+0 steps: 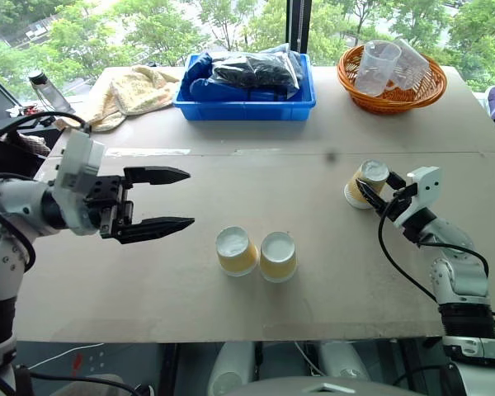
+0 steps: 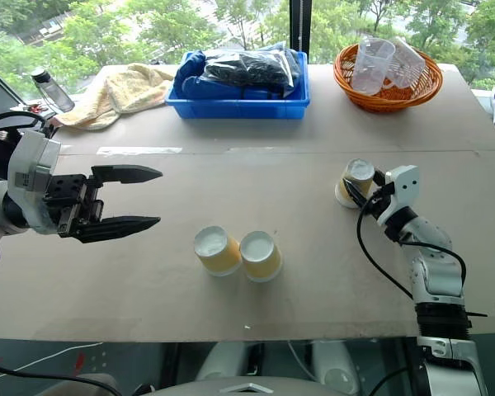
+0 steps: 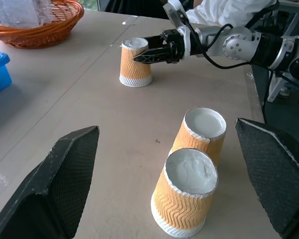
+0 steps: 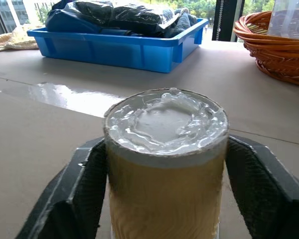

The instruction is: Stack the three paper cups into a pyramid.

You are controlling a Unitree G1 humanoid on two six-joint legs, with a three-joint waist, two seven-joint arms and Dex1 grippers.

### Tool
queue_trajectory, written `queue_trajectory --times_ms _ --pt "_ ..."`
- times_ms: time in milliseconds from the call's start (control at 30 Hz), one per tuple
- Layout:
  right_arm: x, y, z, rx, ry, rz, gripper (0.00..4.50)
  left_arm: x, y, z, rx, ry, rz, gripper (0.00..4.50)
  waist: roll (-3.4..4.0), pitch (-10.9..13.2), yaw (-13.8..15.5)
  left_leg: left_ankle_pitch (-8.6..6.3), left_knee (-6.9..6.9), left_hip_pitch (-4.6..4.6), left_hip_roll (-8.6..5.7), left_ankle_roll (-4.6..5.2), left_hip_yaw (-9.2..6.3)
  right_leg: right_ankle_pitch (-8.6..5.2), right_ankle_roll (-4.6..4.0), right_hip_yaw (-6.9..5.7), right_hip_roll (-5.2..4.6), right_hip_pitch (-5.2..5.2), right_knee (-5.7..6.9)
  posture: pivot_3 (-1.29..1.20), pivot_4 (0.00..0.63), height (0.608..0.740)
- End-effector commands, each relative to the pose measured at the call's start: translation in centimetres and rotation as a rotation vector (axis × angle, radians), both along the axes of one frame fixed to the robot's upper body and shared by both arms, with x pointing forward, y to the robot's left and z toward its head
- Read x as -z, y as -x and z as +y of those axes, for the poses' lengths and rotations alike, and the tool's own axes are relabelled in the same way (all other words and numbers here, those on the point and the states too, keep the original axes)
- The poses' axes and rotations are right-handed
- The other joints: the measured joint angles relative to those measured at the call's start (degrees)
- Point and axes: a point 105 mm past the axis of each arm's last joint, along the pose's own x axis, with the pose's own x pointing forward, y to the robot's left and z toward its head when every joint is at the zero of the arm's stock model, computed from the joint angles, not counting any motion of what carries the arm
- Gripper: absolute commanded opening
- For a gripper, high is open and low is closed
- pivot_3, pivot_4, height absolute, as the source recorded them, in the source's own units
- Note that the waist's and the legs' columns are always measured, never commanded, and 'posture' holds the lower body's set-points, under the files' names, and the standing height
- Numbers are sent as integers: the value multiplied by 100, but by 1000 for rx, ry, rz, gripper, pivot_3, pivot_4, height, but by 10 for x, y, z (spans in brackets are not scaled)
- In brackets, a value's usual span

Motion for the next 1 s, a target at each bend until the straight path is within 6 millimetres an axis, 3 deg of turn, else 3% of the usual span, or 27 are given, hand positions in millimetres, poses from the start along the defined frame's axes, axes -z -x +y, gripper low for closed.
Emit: queue_trajectory --times_ms 33,233,367,533,700,1000 --pt "-18 3 7 -49 -5 -57 1828 -7 2 5 -11 13 -34 4500 0 0 -4 0 0 0 0 0 -1 0 0 -1 0 0 0 0 150 740" --pt "-48 23 40 -281 40 -142 1828 -5 3 10 -17 6 -24 4500 0 1 -59 -7 0 -3 1 13 -3 0 0 -3 -1 -2 -1 0 150 740" --pt "-102 67 106 -657 6 -239 1828 -1 1 18 -25 -32 -21 4500 9 7 -133 -7 0 -4 1 13 -3 0 0 1 -2 -6 1 0 150 740" --pt "-100 108 150 -961 32 -186 1828 2 6 22 30 -81 19 4500 -7 0 -89 -8 -9 -4 8 13 -20 0 -1 -14 5 -8 -5 0 150 740" --pt "-95 118 161 -1083 27 -131 1828 1 10 24 88 -114 43 4500 -12 5 -70 -6 13 -27 -4 10 -23 1 0 -25 -15 -10 -11 0 150 740" --pt "-82 113 170 -1142 50 -63 1828 -3 18 14 165 -154 51 4500 -11 6 -108 -7 14 -30 -3 11 -40 0 -1 -42 -12 -12 -6 0 150 740"
